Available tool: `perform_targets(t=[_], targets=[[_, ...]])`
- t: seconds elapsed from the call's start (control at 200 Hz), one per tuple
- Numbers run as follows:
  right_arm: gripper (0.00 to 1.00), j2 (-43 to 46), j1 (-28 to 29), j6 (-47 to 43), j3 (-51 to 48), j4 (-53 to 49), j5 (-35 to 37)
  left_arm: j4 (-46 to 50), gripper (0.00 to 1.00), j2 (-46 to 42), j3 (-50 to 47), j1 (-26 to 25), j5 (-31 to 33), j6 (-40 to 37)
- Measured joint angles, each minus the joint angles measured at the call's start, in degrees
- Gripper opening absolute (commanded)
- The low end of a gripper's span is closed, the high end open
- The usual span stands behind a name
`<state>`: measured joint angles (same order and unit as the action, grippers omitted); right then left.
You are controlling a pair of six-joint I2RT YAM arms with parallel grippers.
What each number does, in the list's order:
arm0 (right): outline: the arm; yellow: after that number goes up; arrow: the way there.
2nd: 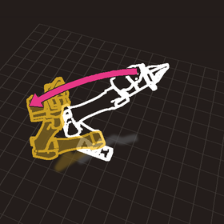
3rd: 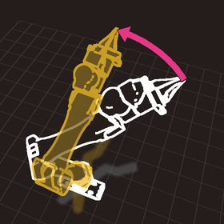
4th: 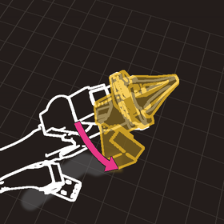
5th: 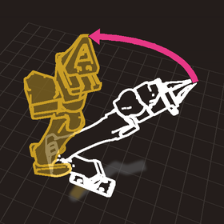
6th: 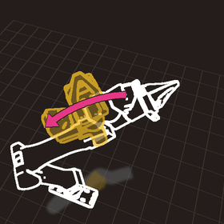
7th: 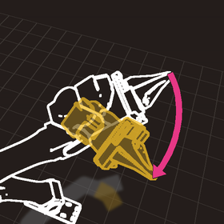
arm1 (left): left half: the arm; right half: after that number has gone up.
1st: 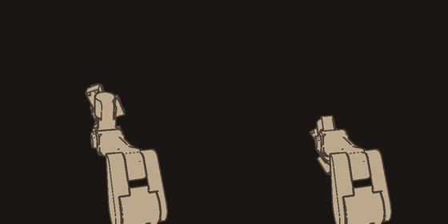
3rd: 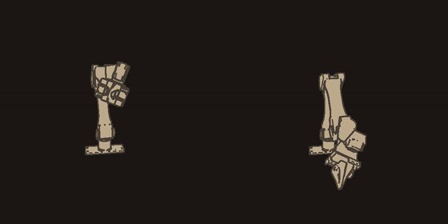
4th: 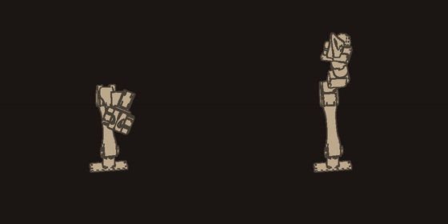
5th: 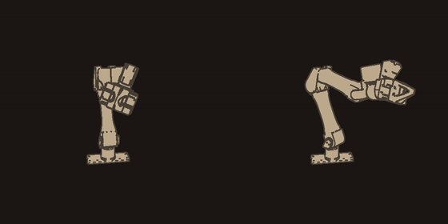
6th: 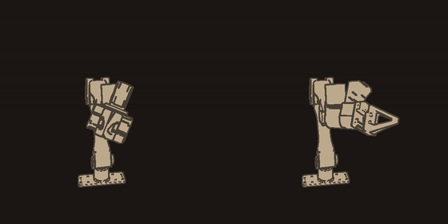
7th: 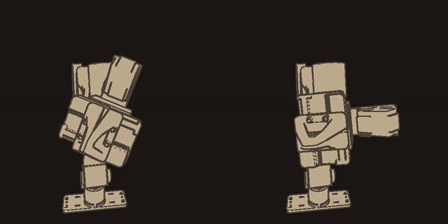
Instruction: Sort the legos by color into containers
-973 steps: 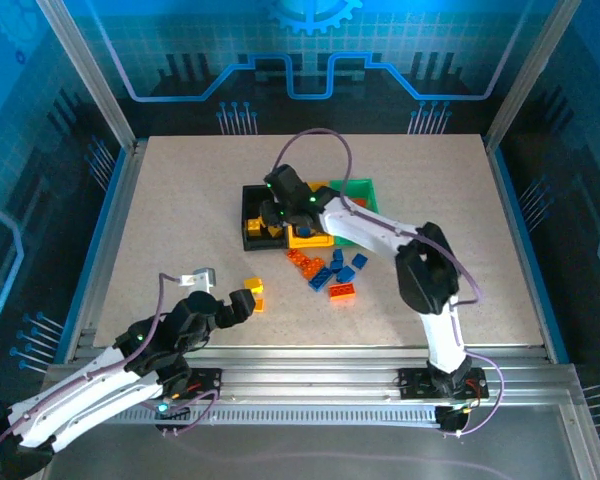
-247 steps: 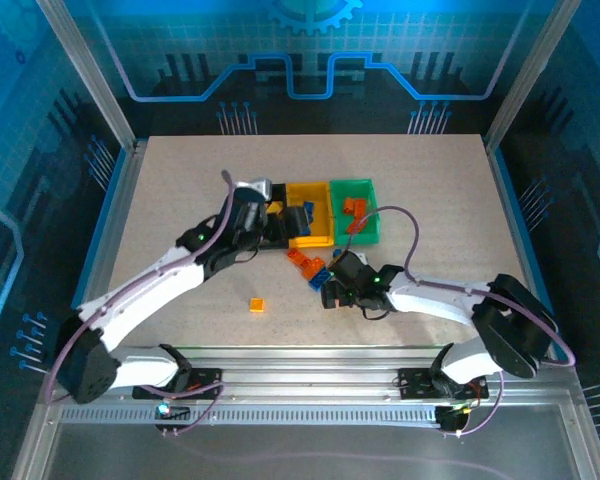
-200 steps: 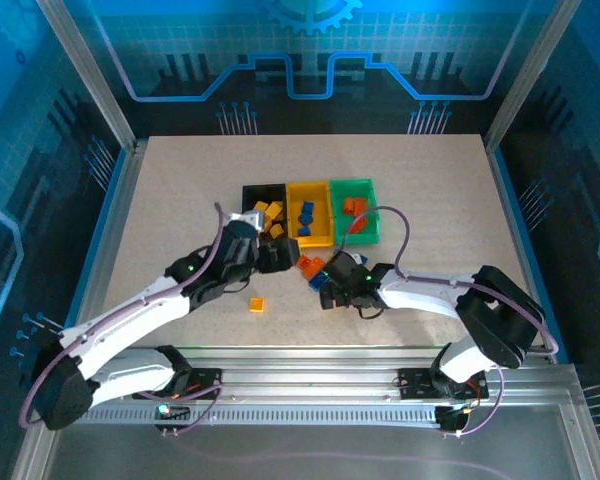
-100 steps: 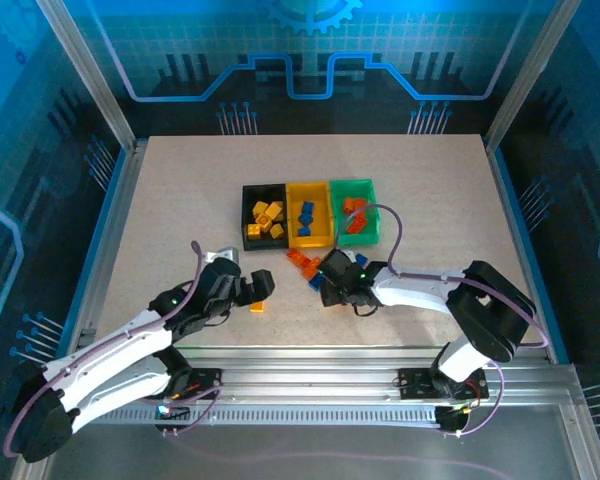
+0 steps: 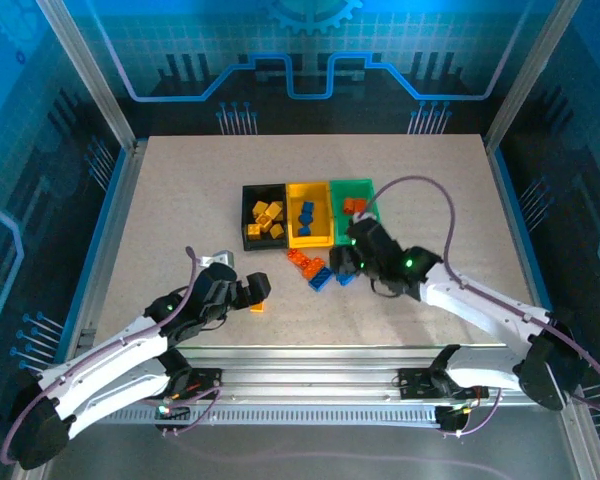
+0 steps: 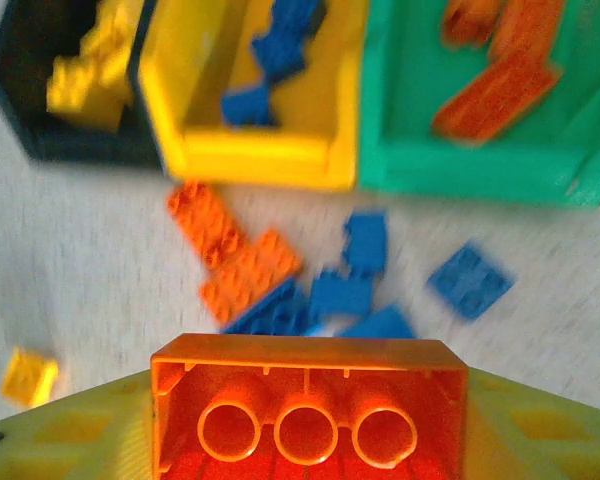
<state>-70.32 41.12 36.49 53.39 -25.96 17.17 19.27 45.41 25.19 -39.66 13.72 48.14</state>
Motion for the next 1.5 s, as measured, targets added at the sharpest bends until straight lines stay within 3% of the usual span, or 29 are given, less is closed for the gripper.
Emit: perform_targets(t=[0.175, 0.435, 0.595, 0.86, 1.206, 1.501], targets=[[0.62, -13.4, -10.1, -1.7, 13.9, 0.2, -0.7, 0.0, 0.99, -0.2, 0.0, 0.0, 0.0, 0.0], [0.65, -34.2, -15.4, -1.4, 29.5, -3.2, 0.2, 0.7, 0.99, -2.7, -0.8, 0.0, 0.0, 0.0], [0.85, -38.6, -16.3, 0.1, 33.2, -5.1, 0.3, 1.9, 0.99, -4.5, -1.0, 0.0, 0.0, 0.0], [0.88, -34.8, -14.9, 0.6, 30.6, -5.1, 0.2, 3.1, 0.99, -5.4, -1.0, 0.0, 0.0, -0.2], [0.88, -12.8, -4.6, 7.0, 4.7, -1.6, 0.8, 3.1, 0.99, -5.4, -1.0, 0.2, 0.0, -0.2], [0.82, -13.9, -1.4, 13.1, -6.8, 4.3, -0.1, 2.8, 0.99, -5.5, -2.5, 0.4, -0.5, 0.0]])
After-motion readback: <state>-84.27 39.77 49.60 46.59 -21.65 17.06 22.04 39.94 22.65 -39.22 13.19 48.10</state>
